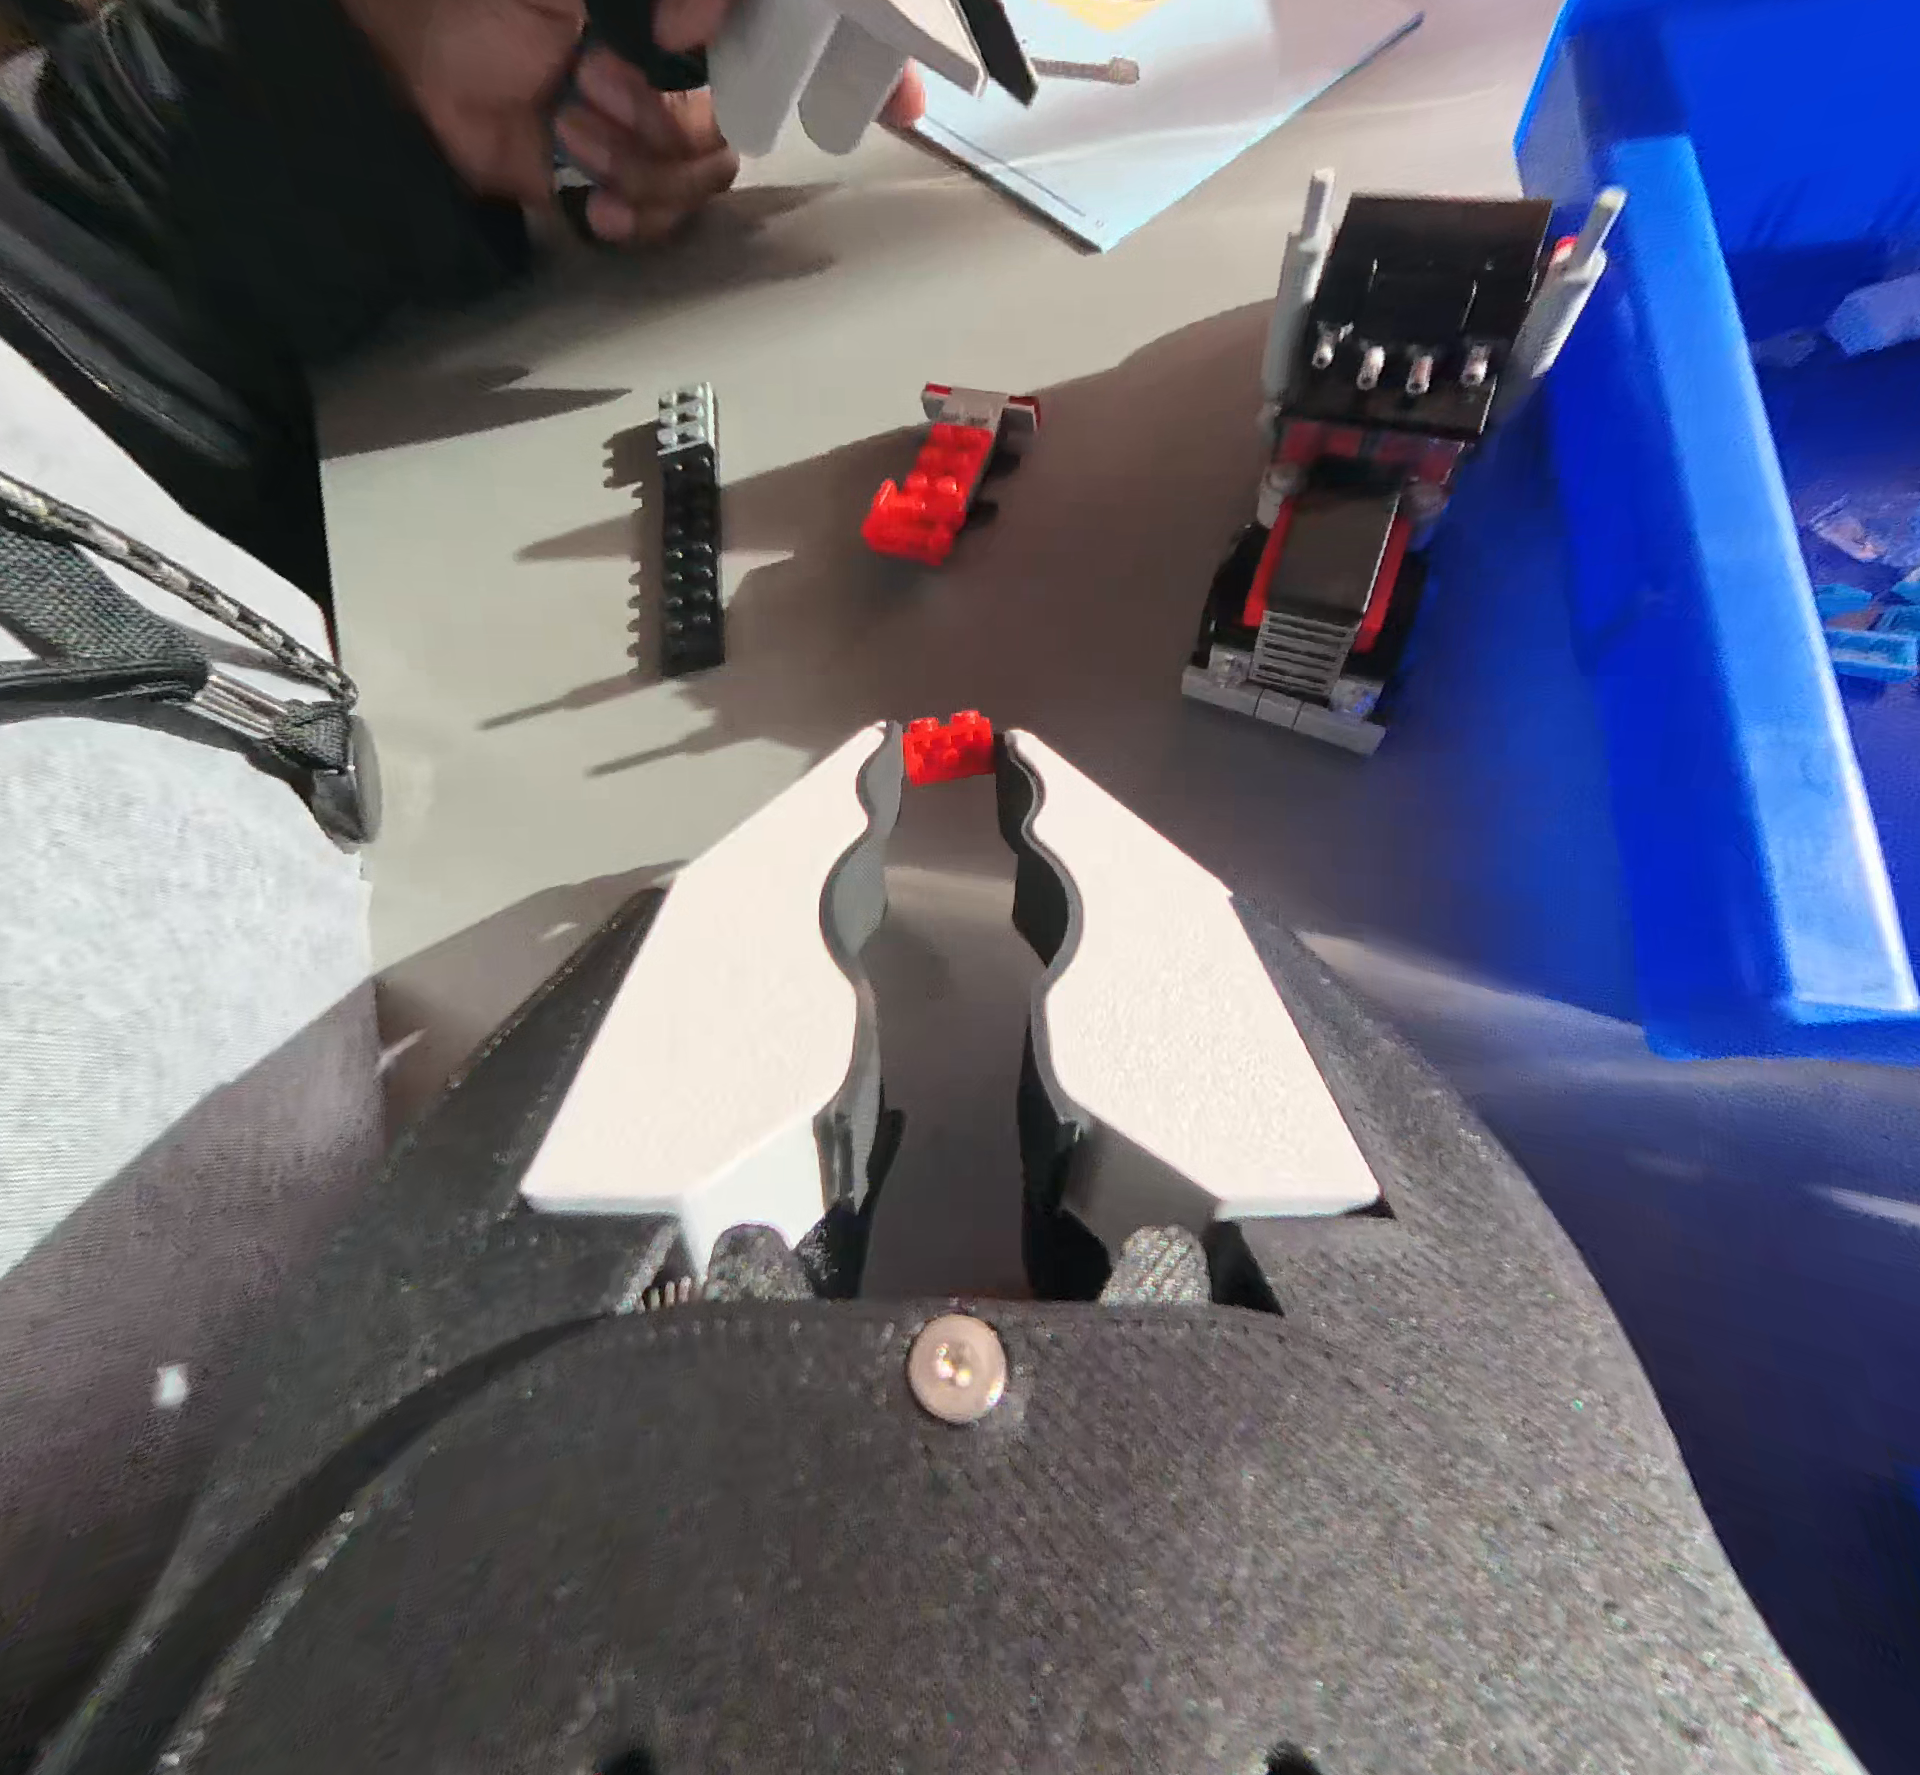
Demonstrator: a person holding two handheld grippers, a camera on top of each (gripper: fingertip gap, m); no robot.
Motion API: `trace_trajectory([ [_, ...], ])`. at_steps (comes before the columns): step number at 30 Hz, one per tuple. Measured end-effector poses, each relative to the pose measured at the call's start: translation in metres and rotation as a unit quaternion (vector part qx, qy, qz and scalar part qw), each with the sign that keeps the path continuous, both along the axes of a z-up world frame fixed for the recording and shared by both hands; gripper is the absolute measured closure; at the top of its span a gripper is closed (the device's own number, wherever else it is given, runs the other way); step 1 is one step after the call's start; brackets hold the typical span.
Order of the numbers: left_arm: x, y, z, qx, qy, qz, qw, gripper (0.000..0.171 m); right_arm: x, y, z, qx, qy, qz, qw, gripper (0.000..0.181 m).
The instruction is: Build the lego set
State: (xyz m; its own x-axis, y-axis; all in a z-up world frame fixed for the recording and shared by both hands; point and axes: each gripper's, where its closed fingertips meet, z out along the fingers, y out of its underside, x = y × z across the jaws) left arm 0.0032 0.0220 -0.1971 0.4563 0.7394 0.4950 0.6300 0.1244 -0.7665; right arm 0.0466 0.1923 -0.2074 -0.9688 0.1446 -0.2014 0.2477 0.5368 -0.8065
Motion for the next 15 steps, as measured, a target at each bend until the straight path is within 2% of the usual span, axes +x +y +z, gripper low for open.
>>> trace_trajectory([
  [6, -0.001, 0.0, 0.0, 0.002, -0.002, 0.0, 1.0, 0.136, -0.005, 0.007, -0.009, 0.028, -0.02, -0.016, 0.999, 0.153],
  [11, -0.001, -0.001, -0.001, 0.004, -0.005, 0.003, 1.0, 0.136, -0.011, 0.012, 0.005, -0.019, -0.011, -0.036, 0.999, 0.151],
  [15, -0.002, -0.002, -0.001, 0.0, -0.004, 0.007, 1.0, 0.136, -0.021, 0.029, 0.02, -0.073, 0.0, -0.077, 0.994, 0.151],
])
